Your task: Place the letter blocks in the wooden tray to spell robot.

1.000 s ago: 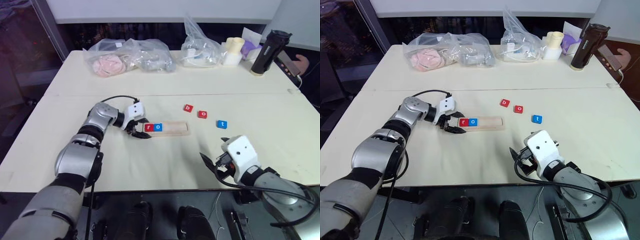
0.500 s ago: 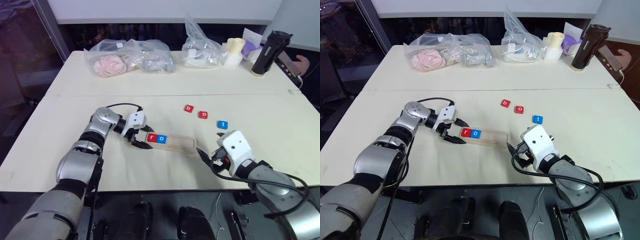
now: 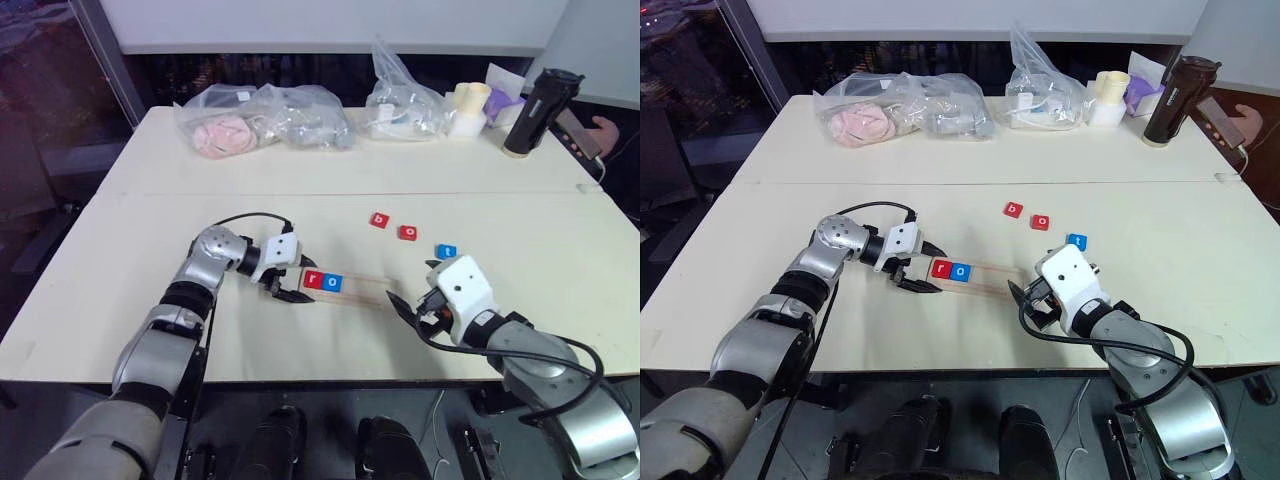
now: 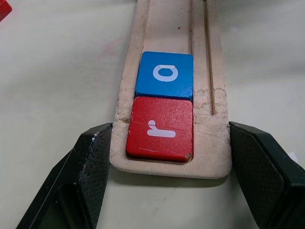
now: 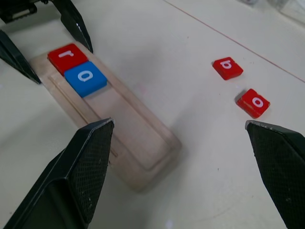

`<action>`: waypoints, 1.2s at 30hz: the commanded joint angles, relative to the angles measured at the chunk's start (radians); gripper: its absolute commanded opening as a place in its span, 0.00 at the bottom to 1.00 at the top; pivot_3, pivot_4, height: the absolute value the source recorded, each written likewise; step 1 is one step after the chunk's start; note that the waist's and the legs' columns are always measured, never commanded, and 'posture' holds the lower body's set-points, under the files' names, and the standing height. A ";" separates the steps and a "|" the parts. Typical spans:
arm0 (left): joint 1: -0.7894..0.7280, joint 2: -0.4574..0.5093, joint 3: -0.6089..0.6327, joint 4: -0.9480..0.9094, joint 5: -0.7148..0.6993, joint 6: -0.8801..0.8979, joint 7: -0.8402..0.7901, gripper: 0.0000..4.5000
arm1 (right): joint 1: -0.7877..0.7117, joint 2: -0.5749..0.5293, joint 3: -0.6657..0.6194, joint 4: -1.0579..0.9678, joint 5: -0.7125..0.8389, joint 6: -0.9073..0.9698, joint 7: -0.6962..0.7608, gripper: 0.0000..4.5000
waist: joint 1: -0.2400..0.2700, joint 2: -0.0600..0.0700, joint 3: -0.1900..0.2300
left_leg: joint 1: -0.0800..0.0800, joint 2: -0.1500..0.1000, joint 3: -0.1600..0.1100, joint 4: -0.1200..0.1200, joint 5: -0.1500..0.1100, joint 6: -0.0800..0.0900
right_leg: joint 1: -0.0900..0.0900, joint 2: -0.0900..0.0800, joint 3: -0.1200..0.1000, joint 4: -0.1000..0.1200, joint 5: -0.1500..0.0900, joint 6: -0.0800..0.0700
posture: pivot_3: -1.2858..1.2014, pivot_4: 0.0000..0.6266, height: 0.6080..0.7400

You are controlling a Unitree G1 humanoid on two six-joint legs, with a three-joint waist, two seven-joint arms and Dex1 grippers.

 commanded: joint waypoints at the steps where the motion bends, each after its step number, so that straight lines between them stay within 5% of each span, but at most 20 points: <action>1: 0.083 -0.014 -0.081 -0.140 0.014 0.153 -0.017 0.70 | -0.011 -0.006 -0.003 -0.011 -0.009 -0.021 0.005 1.00 | 0.000 0.000 0.000 | 0.000 0.000 0.000 0.000 -0.001 0.002 | 0.000 -0.001 0.000 -0.001 -0.001 0.001 | 0.52 0.24 0.98; 9: 0.194 -0.020 -0.110 -0.459 -0.013 0.492 0.042 0.70 | -0.008 -0.012 -0.010 -0.013 -0.010 -0.020 0.016 1.00 | 0.002 0.000 0.000 | 0.000 -0.008 0.001 -0.008 -0.001 0.007 | -0.004 -0.005 0.000 0.000 -0.001 0.008 | 0.52 0.24 0.98; 22: 0.334 0.033 -0.166 -0.761 -0.059 0.689 0.136 0.70 | -0.019 -0.023 -0.037 -0.010 -0.002 -0.011 0.033 1.00 | 0.000 0.000 0.000 | 0.001 -0.006 0.001 -0.010 -0.002 0.006 | -0.005 -0.005 0.001 0.000 -0.004 0.007 | 0.52 0.24 0.98; 36: 0.386 0.056 -0.198 -0.828 -0.086 0.730 0.260 0.70 | -0.035 -0.035 -0.041 0.002 -0.001 -0.008 0.050 1.00 | 0.000 0.000 0.000 | 0.001 -0.006 0.001 -0.010 -0.003 0.004 | -0.005 -0.005 0.001 -0.001 -0.005 0.007 | 0.52 0.24 0.98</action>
